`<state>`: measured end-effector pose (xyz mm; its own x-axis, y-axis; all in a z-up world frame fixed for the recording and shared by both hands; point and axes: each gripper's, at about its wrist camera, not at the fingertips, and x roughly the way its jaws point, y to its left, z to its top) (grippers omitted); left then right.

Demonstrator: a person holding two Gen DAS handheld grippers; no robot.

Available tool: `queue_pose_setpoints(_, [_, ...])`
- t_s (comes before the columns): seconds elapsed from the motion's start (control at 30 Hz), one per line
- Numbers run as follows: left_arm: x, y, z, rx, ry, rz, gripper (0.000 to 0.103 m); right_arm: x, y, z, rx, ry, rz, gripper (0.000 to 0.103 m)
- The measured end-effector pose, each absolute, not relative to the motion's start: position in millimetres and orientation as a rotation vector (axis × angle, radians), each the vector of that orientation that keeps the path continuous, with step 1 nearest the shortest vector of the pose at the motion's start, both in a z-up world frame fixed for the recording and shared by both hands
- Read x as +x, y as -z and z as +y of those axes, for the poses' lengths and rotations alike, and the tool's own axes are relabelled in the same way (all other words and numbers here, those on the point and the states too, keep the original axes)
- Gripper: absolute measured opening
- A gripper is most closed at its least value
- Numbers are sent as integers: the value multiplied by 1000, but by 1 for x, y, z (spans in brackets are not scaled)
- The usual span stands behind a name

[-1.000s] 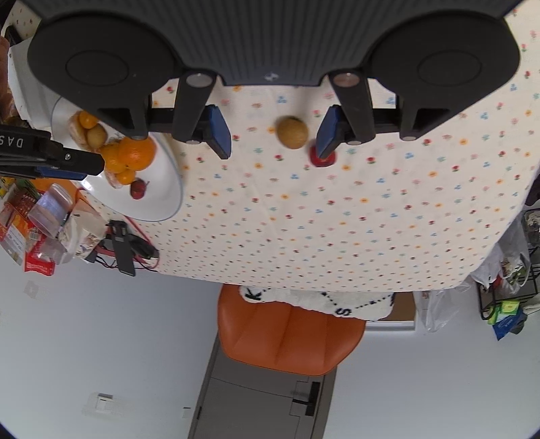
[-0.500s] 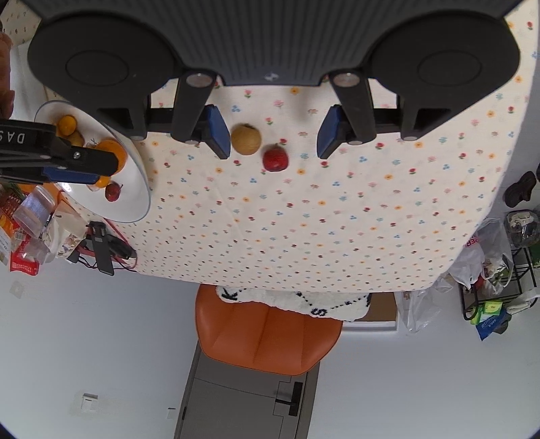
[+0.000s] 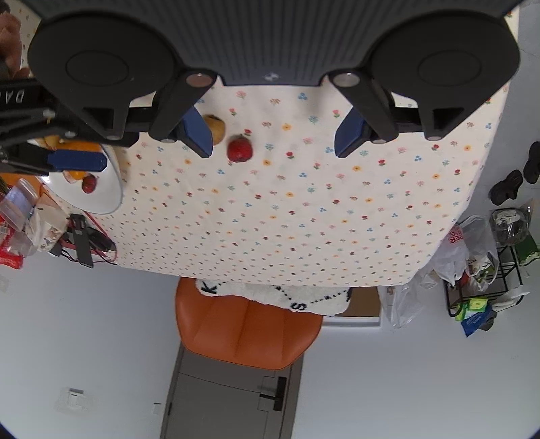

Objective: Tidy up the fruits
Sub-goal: 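Move both open tools back to the red plum and yellow fruit, then grasp the red plum with the left tool while the right tool grasps the yellow fruit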

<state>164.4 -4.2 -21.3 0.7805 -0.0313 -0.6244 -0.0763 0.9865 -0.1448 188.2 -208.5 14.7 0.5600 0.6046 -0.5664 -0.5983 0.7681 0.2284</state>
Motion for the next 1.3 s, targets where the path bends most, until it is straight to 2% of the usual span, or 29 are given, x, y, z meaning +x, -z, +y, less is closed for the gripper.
queue_pose_setpoints(0.17, [167,24,-1,-165,-11,678,78,193,-6,-193,-13,-743,688,74])
queue_pose_setpoints(0.23, [167,26,0,-162,-11,682,78,196,-3,-188,-7,-754,704,65])
queue_pose_setpoints(0.33, [167,28,5,-172,-5,688,78,200,2,-182,-4,-765,723,56])
queue_pose_setpoints(0.57, [168,27,17,-192,-25,681,78,208,12,-164,-4,-785,748,48])
queue_pose_setpoints(0.6, [168,27,18,-195,-26,679,78,209,15,-161,-10,-785,754,42])
queue_pose_setpoints(0.63, [169,27,19,-198,-26,677,78,210,17,-159,-14,-786,762,29])
queue_pose_setpoints(0.67, [169,28,19,-200,-25,675,78,211,19,-158,-14,-783,770,23])
queue_pose_setpoints(0.97, [176,33,10,-218,-3,670,74,206,7,-178,19,-744,738,22])
queue_pose_setpoints(1.17, [181,35,-1,-220,28,669,65,202,-3,-195,21,-712,713,22])
queue_pose_setpoints(1.3, [185,36,-10,-221,46,674,55,200,-8,-205,24,-688,700,22])
